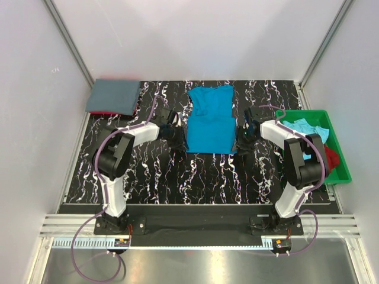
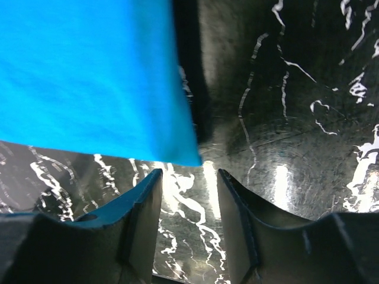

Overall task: Fold and stack the t-shirts
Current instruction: Fold the tshirt

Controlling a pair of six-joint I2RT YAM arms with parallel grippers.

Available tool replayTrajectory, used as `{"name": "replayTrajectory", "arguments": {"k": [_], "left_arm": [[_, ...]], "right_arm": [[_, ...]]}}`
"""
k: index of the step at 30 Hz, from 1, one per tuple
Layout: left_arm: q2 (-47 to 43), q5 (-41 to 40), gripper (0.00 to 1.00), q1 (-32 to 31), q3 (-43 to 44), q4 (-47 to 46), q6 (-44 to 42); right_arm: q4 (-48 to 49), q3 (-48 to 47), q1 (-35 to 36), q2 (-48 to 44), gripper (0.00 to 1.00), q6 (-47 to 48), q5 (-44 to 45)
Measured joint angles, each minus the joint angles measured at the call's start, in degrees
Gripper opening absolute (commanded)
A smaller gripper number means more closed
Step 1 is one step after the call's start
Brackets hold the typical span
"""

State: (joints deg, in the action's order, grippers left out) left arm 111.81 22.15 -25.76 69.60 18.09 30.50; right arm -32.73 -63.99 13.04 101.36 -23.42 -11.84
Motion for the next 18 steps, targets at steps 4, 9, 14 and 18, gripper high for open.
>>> {"name": "replayTrajectory", "arguments": {"k": [4, 9, 14, 18], "left_arm": [[0.7, 0.7, 0.02, 0.0, 0.2, -0.6, 0.2], [1.2, 1.6, 0.00, 0.1, 0.5, -0.9, 0.4], [1.6, 2.0, 0.00, 0.0, 0.9, -1.1, 0.6], [1.7, 2.1, 0.00, 0.0, 1.0, -1.2, 0.9]], "right_arm": [[0.8, 0.9, -0.2, 1.5, 0.40, -0.6, 0.1], [2.6, 1.3, -0.4, 2.1, 0.37, -1.0, -0.4], [4.4, 1.4, -0.9, 2.6, 0.05, -0.7, -1.5], [6.1, 2.2, -1.0, 2.6, 0.00, -0.6, -2.0]]}}
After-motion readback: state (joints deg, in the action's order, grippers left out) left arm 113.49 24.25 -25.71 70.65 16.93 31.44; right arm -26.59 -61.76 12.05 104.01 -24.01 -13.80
